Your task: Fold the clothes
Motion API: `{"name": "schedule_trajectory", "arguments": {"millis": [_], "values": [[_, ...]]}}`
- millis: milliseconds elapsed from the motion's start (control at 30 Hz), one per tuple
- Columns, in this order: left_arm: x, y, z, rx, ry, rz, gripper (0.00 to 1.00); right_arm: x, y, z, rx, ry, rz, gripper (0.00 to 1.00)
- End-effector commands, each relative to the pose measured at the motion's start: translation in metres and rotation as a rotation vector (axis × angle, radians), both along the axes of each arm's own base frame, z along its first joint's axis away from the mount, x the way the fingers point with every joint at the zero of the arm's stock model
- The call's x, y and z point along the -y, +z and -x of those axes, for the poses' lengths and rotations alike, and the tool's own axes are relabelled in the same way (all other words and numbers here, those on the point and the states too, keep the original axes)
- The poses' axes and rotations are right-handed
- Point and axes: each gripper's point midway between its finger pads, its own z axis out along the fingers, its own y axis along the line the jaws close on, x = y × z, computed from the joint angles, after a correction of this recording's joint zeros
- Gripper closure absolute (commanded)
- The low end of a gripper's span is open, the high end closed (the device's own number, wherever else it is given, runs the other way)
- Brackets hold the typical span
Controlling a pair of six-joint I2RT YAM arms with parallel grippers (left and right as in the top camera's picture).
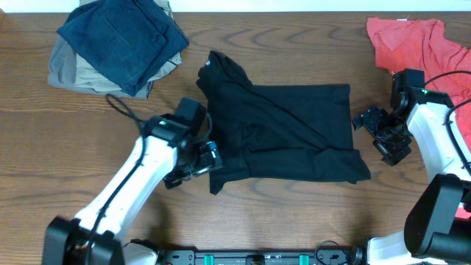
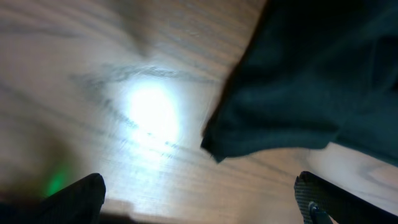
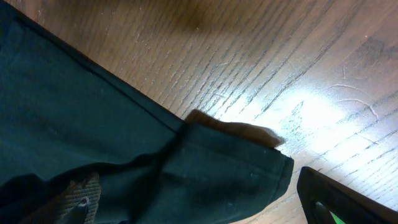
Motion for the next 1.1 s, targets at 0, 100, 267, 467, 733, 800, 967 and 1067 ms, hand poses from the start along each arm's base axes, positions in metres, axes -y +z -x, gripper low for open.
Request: {"name": "schedule_trajectory", "arguments": {"millis": [0,100,267,467,733,800,967,1067], "values": [[0.008,-0.012,-0.004,-0.014,-0.027,-0.031,0.02,0.001,0.005,-0.001,0.017,0.005,0.002,0.01],[0.017,-0.026,-0.004,-0.033,-0.058,-0.039,0.02,0.001,0.005,-0.001,0.017,0.005,0.002,0.01],[0.037,-0.042,-0.001,-0.045,-0.131,-0.04,0.02,0.001,0.005,-0.001,0.017,0.005,0.001,0.01],[0.075,-0.044,-0.002,0.085,-0.317,-0.048,0.02,0.001,0.005,-0.001,0.017,0.005,0.002,0.01],[0.089,-0.043,-0.006,0.219,-0.396,-0.152,0.02,0.001,0.005,-0.001,0.018,0.005,0.001,0.01],[0.082,-0.042,-0.012,0.247,-0.396,-0.202,0.02,0.001,0.005,-0.001,0.018,0.005,0.001,0.01],[0.053,-0.035,-0.026,0.314,-0.399,-0.38,0.02,0.001,0.005,-0.001,0.017,0.005,0.002,0.01],[0.034,-0.028,-0.03,0.333,-0.376,-0.484,0.02,0.001,0.005,-0.001,0.018,0.005,0.001,0.01]]}}
